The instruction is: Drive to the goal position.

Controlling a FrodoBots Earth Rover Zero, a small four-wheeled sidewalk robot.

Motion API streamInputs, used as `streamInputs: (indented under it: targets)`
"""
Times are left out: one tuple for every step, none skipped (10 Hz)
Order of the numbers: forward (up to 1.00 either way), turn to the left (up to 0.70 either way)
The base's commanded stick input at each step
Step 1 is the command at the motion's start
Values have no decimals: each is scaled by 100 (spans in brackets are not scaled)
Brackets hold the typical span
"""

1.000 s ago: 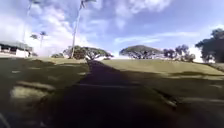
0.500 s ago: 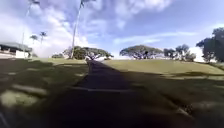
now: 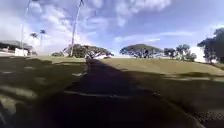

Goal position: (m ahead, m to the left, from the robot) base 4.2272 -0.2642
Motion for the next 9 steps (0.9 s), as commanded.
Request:
streamInputs:
  targets:
    - [70, 0]
    - [70, 0]
    - [70, 0]
    - [70, 0]
    - [70, 0]
    - [70, 0]
    - [70, 0]
    - [70, 0]
    - [70, 0]
